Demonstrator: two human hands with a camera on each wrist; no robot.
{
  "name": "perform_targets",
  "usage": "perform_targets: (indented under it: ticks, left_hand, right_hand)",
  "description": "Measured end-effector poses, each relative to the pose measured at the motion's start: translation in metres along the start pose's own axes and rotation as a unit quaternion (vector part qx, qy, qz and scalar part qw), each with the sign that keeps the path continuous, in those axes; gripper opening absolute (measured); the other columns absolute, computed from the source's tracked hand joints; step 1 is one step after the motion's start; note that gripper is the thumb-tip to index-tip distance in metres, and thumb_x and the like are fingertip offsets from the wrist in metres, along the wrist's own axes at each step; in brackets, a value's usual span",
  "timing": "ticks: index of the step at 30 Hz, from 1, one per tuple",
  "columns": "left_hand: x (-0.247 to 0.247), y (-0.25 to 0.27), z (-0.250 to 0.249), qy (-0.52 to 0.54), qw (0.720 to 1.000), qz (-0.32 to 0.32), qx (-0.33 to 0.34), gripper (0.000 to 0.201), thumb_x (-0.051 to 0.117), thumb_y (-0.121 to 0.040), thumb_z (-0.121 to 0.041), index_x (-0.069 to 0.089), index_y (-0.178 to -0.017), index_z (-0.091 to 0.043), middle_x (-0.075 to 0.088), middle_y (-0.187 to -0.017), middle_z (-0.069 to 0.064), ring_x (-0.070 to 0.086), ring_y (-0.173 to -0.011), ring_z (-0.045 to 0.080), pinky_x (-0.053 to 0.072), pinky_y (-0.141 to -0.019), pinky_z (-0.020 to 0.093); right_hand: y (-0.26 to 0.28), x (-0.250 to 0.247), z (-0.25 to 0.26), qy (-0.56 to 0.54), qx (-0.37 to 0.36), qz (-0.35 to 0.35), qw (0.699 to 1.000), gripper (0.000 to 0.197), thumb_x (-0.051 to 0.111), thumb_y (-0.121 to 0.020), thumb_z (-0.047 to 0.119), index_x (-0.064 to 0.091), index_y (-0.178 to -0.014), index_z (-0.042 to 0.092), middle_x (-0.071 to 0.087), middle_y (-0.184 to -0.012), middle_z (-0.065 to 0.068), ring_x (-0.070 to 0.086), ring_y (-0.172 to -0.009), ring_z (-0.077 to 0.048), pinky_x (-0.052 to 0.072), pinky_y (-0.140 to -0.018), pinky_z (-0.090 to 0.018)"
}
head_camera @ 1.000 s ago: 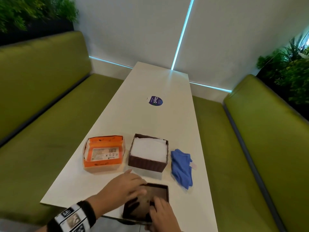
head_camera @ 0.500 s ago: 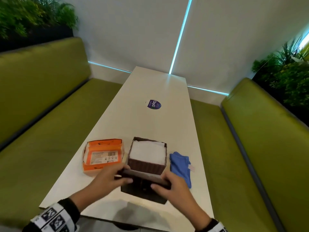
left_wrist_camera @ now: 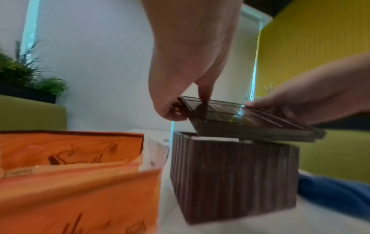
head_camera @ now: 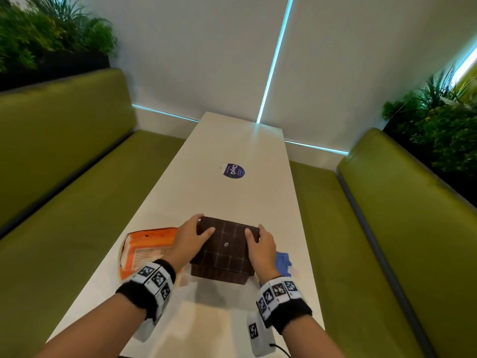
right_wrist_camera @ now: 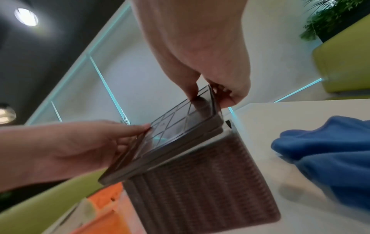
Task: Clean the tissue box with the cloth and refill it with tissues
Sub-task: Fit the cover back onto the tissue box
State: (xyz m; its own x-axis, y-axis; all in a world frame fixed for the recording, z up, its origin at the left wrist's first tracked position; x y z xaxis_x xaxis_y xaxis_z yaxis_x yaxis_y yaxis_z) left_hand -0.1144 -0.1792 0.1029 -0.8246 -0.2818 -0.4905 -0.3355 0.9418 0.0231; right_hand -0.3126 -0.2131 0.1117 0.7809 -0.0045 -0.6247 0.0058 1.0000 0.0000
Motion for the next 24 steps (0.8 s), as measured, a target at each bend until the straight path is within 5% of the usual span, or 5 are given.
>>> perform_targets:
  ticks: [5, 12, 17, 21, 24]
  left_hand:
    - [0.021, 0.002, 0.018, -0.108, 0.994, -0.021, 0.028, 0.054, 0.054, -0.098, -0.033, 0.039, -0.145, -0.01, 0.054, -0.132, 0.011, 0.049, -0.123, 0.023, 0.04, -0.104, 0.033]
    - [0.031, 0.005, 0.023, -0.088, 0.996, -0.023, 0.026, 0.05, 0.043, -0.103, -0.028, 0.032, -0.148, -0.009, 0.033, -0.143, 0.013, 0.041, -0.129, 0.024, 0.038, -0.108, 0.031]
    - [0.037, -0.004, 0.026, -0.076, 0.996, 0.023, 0.026, 0.036, 0.042, -0.103, -0.027, 0.042, -0.135, -0.012, 0.056, -0.124, 0.009, 0.057, -0.116, 0.024, 0.047, -0.095, 0.031]
    - [0.036, -0.006, 0.022, -0.074, 0.997, 0.031, -0.002, 0.047, 0.041, -0.104, -0.027, 0.033, -0.146, -0.008, 0.055, -0.131, 0.012, 0.056, -0.119, 0.026, 0.045, -0.097, 0.032]
    - [0.035, -0.008, 0.025, -0.066, 0.998, 0.009, -0.015, 0.039, 0.042, -0.103, -0.032, 0.044, -0.134, -0.008, 0.062, -0.119, 0.009, 0.062, -0.105, 0.024, 0.051, -0.086, 0.031]
  right_hand:
    - [-0.002, 0.022, -0.017, 0.074, 0.013, -0.004, 0.997, 0.051, 0.038, -0.102, 0.033, 0.03, -0.147, 0.009, 0.047, -0.132, -0.015, 0.048, -0.119, -0.026, 0.038, -0.101, -0.031]
    - [0.001, 0.031, -0.018, 0.156, -0.037, -0.058, 0.985, 0.039, 0.035, -0.103, 0.025, 0.042, -0.141, 0.018, 0.049, -0.123, -0.009, 0.047, -0.108, -0.021, 0.043, -0.094, -0.03]
    - [-0.003, 0.03, -0.025, 0.187, -0.037, -0.067, 0.979, 0.039, 0.041, -0.101, 0.032, 0.047, -0.136, 0.016, 0.053, -0.125, -0.012, 0.049, -0.11, -0.028, 0.042, -0.093, -0.037]
    - [-0.012, 0.032, -0.031, 0.118, -0.002, 0.001, 0.993, 0.043, 0.035, -0.1, 0.041, 0.047, -0.129, 0.011, 0.06, -0.122, -0.014, 0.057, -0.109, -0.028, 0.048, -0.094, -0.04]
    - [-0.01, 0.03, -0.025, 0.139, -0.009, -0.018, 0.99, 0.044, 0.033, -0.1, 0.043, 0.047, -0.127, 0.011, 0.063, -0.117, -0.011, 0.06, -0.105, -0.027, 0.051, -0.089, -0.04]
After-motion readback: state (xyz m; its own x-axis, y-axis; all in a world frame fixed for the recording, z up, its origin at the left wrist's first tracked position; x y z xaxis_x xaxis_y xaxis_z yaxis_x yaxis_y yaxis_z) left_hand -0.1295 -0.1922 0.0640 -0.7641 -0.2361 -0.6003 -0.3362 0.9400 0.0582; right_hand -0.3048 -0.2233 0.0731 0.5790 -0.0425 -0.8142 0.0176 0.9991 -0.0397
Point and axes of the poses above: each hand's wrist, its own y-axis away from the middle knuckle, its own x-axis out of the palm, z = x × y, the point moved 4 cm from there along -y, towards the middle knuckle
